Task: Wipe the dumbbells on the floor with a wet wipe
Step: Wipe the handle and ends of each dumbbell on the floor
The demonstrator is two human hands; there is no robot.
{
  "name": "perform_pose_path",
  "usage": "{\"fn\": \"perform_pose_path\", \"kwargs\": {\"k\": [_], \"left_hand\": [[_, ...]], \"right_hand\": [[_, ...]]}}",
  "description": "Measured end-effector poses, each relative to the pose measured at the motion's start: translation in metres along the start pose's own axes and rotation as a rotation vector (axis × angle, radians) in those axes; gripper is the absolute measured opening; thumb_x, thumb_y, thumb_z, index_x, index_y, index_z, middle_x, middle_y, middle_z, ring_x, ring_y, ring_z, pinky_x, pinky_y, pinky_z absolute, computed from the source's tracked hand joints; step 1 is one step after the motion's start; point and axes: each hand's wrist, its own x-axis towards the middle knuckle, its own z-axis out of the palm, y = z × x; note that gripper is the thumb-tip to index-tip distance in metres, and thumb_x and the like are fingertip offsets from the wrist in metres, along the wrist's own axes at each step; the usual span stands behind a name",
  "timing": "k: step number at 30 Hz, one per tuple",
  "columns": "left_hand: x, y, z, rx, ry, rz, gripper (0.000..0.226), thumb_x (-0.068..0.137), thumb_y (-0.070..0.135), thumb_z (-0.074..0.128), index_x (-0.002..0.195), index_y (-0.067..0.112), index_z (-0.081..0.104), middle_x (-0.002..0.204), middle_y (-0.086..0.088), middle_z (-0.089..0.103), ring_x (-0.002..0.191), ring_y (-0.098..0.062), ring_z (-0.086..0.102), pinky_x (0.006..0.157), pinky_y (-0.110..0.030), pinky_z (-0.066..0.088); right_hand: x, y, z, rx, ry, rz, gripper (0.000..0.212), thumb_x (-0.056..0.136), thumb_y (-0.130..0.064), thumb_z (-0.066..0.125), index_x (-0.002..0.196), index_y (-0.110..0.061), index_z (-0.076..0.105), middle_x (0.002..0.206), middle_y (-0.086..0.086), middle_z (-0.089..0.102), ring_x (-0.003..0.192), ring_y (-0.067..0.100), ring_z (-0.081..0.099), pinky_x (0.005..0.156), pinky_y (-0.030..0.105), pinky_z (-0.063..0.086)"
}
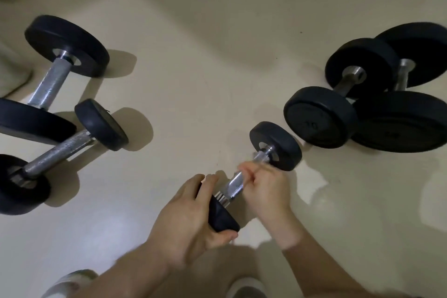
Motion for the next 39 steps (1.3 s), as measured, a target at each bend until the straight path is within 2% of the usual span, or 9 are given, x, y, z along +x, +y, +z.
{"fn": "perform_pose_path", "kwargs": {"k": [3, 7, 12, 17, 21, 26, 30, 34, 39], "left_hand": [[0.0, 0.009, 0.006, 0.097, -0.008, 0.061, 0.11, 0.049, 0.078, 0.051, 0.136, 0.012, 0.039, 0.129, -0.006, 0.05, 0.119, -0.023, 0.052, 0.092, -0.028, 0.048], [-0.003, 0.013, 0.012, 0.121, -0.067, 0.06, 0.117, 0.051, 0.082, 0.048, 0.143, 0.011, 0.032, 0.14, -0.017, 0.045, 0.124, -0.033, 0.052, 0.097, -0.039, 0.045], [-0.001, 0.011, 0.012, 0.126, -0.099, 0.034, 0.119, 0.05, 0.081, 0.049, 0.143, 0.01, 0.028, 0.143, -0.019, 0.043, 0.125, -0.033, 0.05, 0.1, -0.037, 0.037], [-0.001, 0.004, 0.014, 0.029, -0.123, 0.013, 0.123, 0.051, 0.084, 0.044, 0.148, 0.027, -0.007, 0.16, -0.007, 0.002, 0.146, -0.022, 0.013, 0.111, -0.024, 0.016], [0.0, 0.002, 0.014, 0.001, -0.096, 0.043, 0.119, 0.052, 0.079, 0.051, 0.146, 0.03, -0.005, 0.159, -0.009, 0.011, 0.145, -0.023, 0.019, 0.11, -0.026, 0.02], [0.008, -0.013, 0.004, -0.155, -0.17, -0.006, 0.124, 0.054, 0.075, 0.06, 0.15, 0.032, -0.006, 0.16, 0.006, -0.002, 0.144, -0.002, -0.003, 0.11, -0.013, 0.009], [0.018, -0.023, -0.011, -0.262, -0.222, -0.041, 0.122, 0.055, 0.069, 0.063, 0.15, 0.032, -0.004, 0.158, 0.013, 0.001, 0.143, 0.001, -0.001, 0.115, -0.02, 0.012], [0.019, -0.033, -0.019, -0.305, -0.162, -0.029, 0.097, 0.065, 0.061, 0.056, 0.146, 0.044, 0.005, 0.153, 0.018, 0.013, 0.14, -0.001, 0.009, 0.115, -0.032, 0.021], [0.013, -0.03, -0.031, -0.082, 0.037, 0.267, 0.048, 0.084, 0.028, 0.048, 0.129, 0.042, 0.039, 0.135, 0.01, 0.041, 0.121, -0.015, 0.038, 0.098, -0.035, 0.034]], "right_hand": [[-0.013, -0.002, -0.011, 0.045, -0.099, -0.184, 0.016, 0.068, -0.016, 0.059, 0.071, -0.025, 0.072, 0.062, -0.006, 0.069, 0.053, 0.017, 0.063, 0.046, 0.022, 0.048], [0.012, 0.024, -0.018, -0.029, 0.114, 0.07, 0.015, 0.073, -0.015, 0.063, 0.076, -0.024, 0.075, 0.067, -0.005, 0.071, 0.056, 0.019, 0.066, 0.048, 0.023, 0.046], [-0.022, 0.004, -0.008, -0.025, -0.131, -0.192, 0.022, 0.072, -0.017, 0.051, 0.081, -0.024, 0.07, 0.063, -0.003, 0.068, 0.05, 0.019, 0.063, 0.042, 0.027, 0.049], [0.012, 0.015, -0.015, -0.096, 0.06, 0.024, 0.014, 0.062, -0.012, 0.07, 0.069, -0.025, 0.073, 0.056, -0.004, 0.066, 0.047, 0.018, 0.062, 0.04, 0.016, 0.04], [-0.017, -0.005, -0.012, -0.083, -0.21, -0.213, 0.019, 0.067, -0.018, 0.049, 0.069, -0.027, 0.066, 0.053, -0.005, 0.062, 0.044, 0.017, 0.059, 0.041, 0.02, 0.039], [0.017, 0.01, -0.011, -0.058, 0.029, 0.071, 0.019, 0.063, -0.005, 0.078, 0.067, -0.022, 0.07, 0.051, 0.001, 0.062, 0.043, 0.024, 0.058, 0.037, 0.02, 0.043], [-0.013, -0.014, 0.003, -0.051, -0.134, -0.207, 0.018, 0.068, -0.014, 0.058, 0.076, -0.026, 0.069, 0.055, -0.003, 0.062, 0.044, 0.022, 0.058, 0.039, 0.022, 0.042], [0.025, 0.007, 0.01, 0.047, 0.136, 0.053, 0.026, 0.082, -0.023, 0.048, 0.082, -0.024, 0.075, 0.065, -0.001, 0.07, 0.055, 0.022, 0.066, 0.045, 0.025, 0.05], [-0.001, -0.021, 0.021, 0.203, -0.088, -0.124, 0.022, 0.078, -0.017, 0.051, 0.081, -0.024, 0.072, 0.065, -0.006, 0.07, 0.054, 0.015, 0.062, 0.05, 0.023, 0.05]]}}
